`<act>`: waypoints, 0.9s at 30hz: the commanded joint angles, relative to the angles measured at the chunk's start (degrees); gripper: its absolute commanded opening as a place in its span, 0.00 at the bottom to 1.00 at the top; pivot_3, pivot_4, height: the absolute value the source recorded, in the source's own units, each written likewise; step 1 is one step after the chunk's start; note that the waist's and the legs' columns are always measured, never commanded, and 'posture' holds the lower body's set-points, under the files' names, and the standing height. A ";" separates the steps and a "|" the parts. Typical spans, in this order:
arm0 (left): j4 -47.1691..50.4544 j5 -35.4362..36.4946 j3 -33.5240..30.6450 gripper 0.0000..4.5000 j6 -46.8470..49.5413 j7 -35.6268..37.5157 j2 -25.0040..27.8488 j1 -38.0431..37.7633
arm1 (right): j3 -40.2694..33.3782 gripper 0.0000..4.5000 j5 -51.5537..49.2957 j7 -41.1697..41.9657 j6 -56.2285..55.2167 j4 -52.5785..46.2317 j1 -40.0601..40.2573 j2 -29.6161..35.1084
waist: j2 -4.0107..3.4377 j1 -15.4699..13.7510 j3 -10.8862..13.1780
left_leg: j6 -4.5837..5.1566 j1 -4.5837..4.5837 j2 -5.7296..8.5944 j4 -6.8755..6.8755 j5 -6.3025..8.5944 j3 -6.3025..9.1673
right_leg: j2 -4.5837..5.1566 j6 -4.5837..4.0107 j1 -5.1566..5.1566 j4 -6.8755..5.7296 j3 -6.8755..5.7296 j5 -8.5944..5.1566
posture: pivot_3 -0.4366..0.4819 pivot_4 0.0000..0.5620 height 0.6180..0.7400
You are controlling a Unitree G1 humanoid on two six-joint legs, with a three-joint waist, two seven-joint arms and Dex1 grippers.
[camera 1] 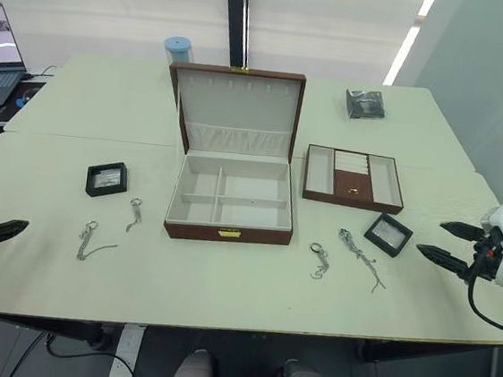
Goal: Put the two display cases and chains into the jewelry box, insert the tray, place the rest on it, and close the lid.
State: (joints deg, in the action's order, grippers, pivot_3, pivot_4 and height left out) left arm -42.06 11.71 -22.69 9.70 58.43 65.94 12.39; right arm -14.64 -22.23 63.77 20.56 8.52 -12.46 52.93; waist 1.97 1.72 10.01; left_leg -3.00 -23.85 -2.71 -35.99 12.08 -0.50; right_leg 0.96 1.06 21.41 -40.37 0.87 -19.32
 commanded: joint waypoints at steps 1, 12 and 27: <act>-2.09 -3.12 5.41 1.00 -2.43 3.59 2.46 7.62 | 1.60 1.00 -5.14 0.07 1.93 -10.69 -1.73 -3.47 | 0.02 -0.04 -0.01 | 0.00 -0.01 0.00 -0.02 0.00 -0.01 | -0.04 0.00 0.00 -0.02 -0.02 0.00 | 0.48 0.27 1.00; -18.40 -15.58 23.29 1.00 -10.49 12.14 -2.80 34.48 | 14.06 1.00 -11.69 -7.83 8.53 -33.42 -5.72 -17.63 | 0.05 -0.09 -0.03 | 0.00 -0.10 0.00 -0.10 0.00 -0.06 | -0.48 0.00 0.04 -0.06 -0.03 0.00 | 0.48 0.27 1.00; -16.47 -5.79 12.90 1.00 -5.20 12.90 -4.30 31.85 | 18.69 1.00 -8.19 -12.58 5.96 -37.70 -1.17 -20.91 | 0.15 0.39 -0.03 | 0.00 -0.03 -0.14 -0.12 -0.01 0.01 | -0.40 0.00 0.13 -0.21 -0.01 0.00 | 0.48 0.27 1.00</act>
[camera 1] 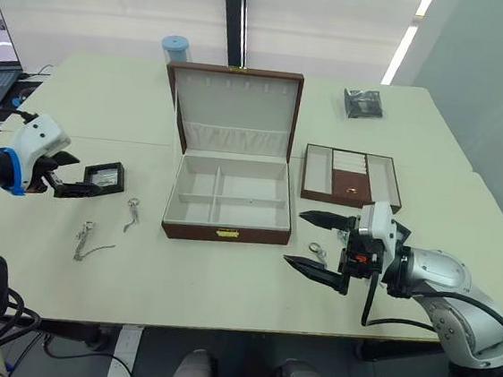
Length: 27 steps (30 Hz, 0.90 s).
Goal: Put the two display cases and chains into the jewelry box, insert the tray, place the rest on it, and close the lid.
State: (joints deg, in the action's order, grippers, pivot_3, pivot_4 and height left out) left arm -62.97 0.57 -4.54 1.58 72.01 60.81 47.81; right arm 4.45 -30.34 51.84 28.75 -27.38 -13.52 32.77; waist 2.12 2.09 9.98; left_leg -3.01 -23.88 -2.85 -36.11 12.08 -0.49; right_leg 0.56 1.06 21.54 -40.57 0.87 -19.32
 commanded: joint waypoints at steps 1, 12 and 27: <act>7.13 7.07 -7.15 1.00 4.14 -1.61 0.39 -6.38 | -0.05 1.00 0.19 -0.48 -2.65 -1.36 -0.07 -0.92 | 0.00 0.04 0.00 | 0.00 0.00 -0.06 -0.01 0.00 0.02 | 0.11 0.00 0.01 -0.02 0.00 0.00 | 0.48 0.27 1.00; 59.35 24.35 -29.19 1.00 27.79 -26.02 -17.50 -40.50 | 3.46 1.00 3.19 4.62 -7.86 6.66 -3.40 -1.39 | 0.08 -0.45 -0.05 | 0.00 0.00 0.14 -0.16 0.00 0.23 | 0.48 0.00 -0.15 -0.16 -0.06 0.00 | 0.48 0.27 1.00; 69.93 24.18 -30.90 1.00 19.63 -41.61 -32.27 -53.54 | 5.20 1.00 4.21 7.18 -9.01 11.04 -7.67 -1.94 | 0.09 -0.45 -0.06 | 0.00 0.06 0.15 -0.18 0.00 0.25 | 0.42 -0.01 -0.20 -0.17 -0.07 0.00 | 0.48 0.27 1.00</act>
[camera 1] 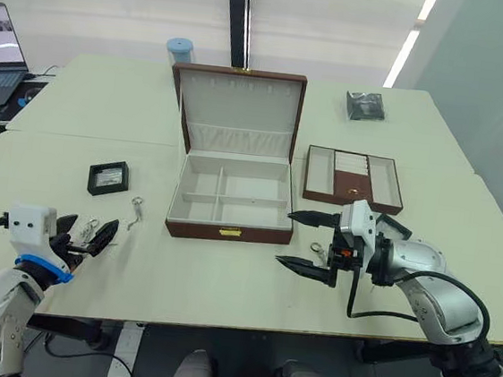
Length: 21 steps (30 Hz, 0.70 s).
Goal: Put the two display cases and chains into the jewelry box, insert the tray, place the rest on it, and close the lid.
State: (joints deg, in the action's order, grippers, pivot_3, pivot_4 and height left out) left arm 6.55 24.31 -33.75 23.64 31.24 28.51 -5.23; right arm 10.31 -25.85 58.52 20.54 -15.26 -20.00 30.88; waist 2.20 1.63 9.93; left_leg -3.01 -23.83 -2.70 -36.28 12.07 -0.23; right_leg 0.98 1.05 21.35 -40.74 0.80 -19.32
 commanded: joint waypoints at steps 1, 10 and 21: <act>-0.78 0.24 -1.47 1.00 -3.05 -0.70 0.14 -0.78 | -0.71 1.00 -0.29 0.61 -0.72 -0.97 -1.36 -0.03 | 0.00 0.01 0.00 | 0.00 0.00 0.00 0.00 0.00 -0.02 | 0.00 0.00 0.00 0.01 0.02 0.00 | 0.48 0.27 1.00; -7.24 -1.38 1.32 1.00 -6.68 0.11 0.54 -1.87 | -1.05 1.00 -0.55 0.40 -0.05 -1.55 -1.37 0.28 | 0.01 0.01 0.00 | 0.00 0.01 0.01 0.00 0.00 -0.03 | 0.00 0.00 0.00 0.02 0.03 0.00 | 0.48 0.27 1.00; -10.55 -2.13 3.95 1.00 -7.70 1.14 1.02 -3.11 | -1.30 1.00 -0.67 -0.17 0.23 -1.79 -0.98 0.32 | -0.03 0.02 -0.02 | 0.00 0.04 0.01 0.01 0.00 -0.04 | 0.00 0.00 -0.02 0.02 0.03 0.00 | 0.48 0.27 1.00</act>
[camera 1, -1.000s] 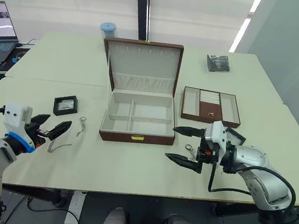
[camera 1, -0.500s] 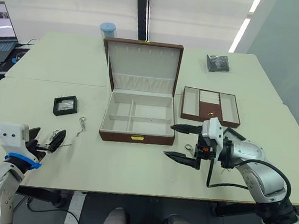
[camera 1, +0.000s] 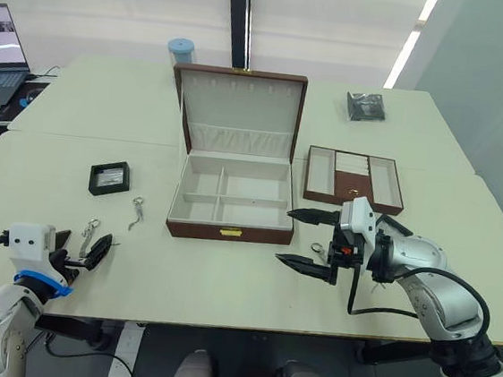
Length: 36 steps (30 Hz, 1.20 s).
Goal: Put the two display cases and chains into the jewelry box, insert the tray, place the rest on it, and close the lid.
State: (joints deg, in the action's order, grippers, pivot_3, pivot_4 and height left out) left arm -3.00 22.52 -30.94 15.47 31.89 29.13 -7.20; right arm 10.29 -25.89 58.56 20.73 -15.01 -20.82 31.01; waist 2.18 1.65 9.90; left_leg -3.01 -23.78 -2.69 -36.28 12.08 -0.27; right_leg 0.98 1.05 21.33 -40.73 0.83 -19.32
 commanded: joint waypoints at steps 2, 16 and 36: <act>-0.88 -0.25 1.29 0.91 0.51 0.56 0.39 -1.37 | -1.28 1.00 -0.64 -0.20 0.05 -1.98 -0.18 0.20 | -0.01 0.00 0.00 | 0.00 0.00 0.00 0.00 0.00 0.00 | 0.00 0.00 0.00 0.00 0.00 0.00 | 0.48 0.27 1.00; -0.07 0.73 1.36 0.01 1.18 -0.35 0.24 -2.17 | -1.10 1.00 -0.42 0.13 0.01 -1.77 -0.25 0.47 | -0.03 0.00 -0.02 | 0.00 0.02 -0.01 0.02 0.00 0.00 | 0.00 0.00 0.00 0.00 0.00 0.00 | 0.48 0.27 1.00; 13.73 11.49 -2.66 0.01 10.69 -0.03 3.52 -1.42 | -2.89 1.00 -2.55 0.97 0.89 -1.95 -0.41 1.02 | 0.02 0.01 0.01 | 0.00 -0.01 -0.01 0.02 0.00 0.03 | 0.00 0.00 0.00 0.03 -0.03 0.00 | 0.48 0.27 1.00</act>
State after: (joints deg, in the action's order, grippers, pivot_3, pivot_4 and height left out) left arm 6.52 31.58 -30.99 24.77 31.86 30.92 -9.36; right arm 9.77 -27.00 59.19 21.74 -15.00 -20.83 31.37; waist 2.20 1.66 9.92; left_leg -3.01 -23.80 -2.70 -36.25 12.08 -0.24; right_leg 0.98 1.06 21.33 -40.70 0.80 -19.32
